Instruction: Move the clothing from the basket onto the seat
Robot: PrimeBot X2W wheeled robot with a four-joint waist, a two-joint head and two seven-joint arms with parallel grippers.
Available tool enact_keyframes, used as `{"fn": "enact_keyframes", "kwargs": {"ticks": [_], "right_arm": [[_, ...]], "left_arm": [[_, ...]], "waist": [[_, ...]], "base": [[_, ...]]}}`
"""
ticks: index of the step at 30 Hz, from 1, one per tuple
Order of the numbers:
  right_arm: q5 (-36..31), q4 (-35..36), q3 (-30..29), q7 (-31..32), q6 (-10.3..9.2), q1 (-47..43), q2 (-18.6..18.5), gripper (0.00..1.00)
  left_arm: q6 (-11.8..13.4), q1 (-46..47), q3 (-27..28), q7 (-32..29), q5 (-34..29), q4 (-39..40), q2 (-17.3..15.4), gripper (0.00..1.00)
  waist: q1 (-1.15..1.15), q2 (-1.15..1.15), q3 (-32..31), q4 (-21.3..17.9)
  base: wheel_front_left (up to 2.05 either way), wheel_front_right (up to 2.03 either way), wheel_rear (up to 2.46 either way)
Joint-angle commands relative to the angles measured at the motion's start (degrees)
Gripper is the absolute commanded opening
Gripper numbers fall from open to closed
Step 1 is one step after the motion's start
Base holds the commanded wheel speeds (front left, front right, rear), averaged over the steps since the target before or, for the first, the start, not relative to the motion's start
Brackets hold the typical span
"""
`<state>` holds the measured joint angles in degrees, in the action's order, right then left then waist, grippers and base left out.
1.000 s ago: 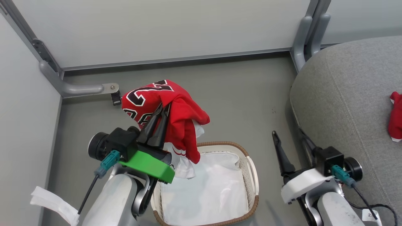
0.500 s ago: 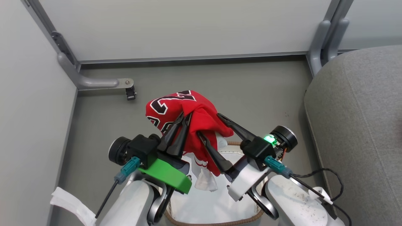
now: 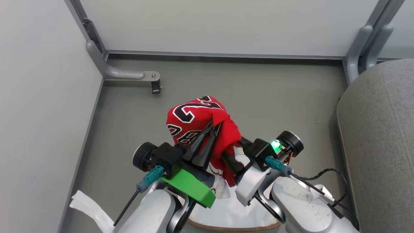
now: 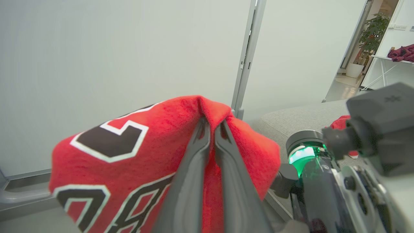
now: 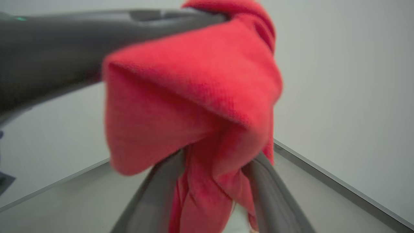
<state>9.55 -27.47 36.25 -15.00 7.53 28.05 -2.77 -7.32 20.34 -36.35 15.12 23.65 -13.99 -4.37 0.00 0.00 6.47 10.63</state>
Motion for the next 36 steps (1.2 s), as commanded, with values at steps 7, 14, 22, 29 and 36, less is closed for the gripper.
{"fn": "enact_keyframes", "kwargs": {"ticks": [7, 14, 22, 29, 36], "right_arm": [[1.4, 0.4, -2.1, -0.3, -0.08, -0.5, -0.3, 0.0], [3.2, 2.3, -4.8, -0.3, -0.07, -2.3, -0.2, 0.0], [3.9, 4.1, -8.3, -0.3, -0.08, -3.6, -0.2, 0.0], [3.9, 6.7, -11.4, -0.3, -0.08, -5.1, -0.2, 0.0], [3.0, 8.6, -14.5, -0.3, -0.08, -5.1, -0.2, 0.0]], "left_arm": [[-0.2, -0.1, 2.4, 0.0, -1.3, 0.1, 0.0, 0.52], [-0.2, -2.0, 3.7, 0.0, -2.2, 0.0, -0.8, 1.0], [-0.2, -1.7, 3.6, 0.0, -2.6, -1.4, -1.1, 1.0], [-0.2, 0.2, 2.2, 0.0, -2.5, -3.0, -1.2, 1.0], [-0.2, 1.0, 1.5, 0.0, -2.5, -4.7, -2.2, 1.0]], "waist": [[0.0, 0.0, 1.0, -3.3], [0.0, 0.0, 1.1, -12.8], [0.0, 0.0, 2.7, -25.9], [0.0, 0.0, 5.1, -33.9], [0.0, 0.0, 7.1, -38.7]], "base": [[0.0, 0.0, 0.0], [0.0, 0.0, 0.0], [0.0, 0.0, 0.0], [0.0, 0.0, 0.0], [0.0, 0.0, 0.0]]}}
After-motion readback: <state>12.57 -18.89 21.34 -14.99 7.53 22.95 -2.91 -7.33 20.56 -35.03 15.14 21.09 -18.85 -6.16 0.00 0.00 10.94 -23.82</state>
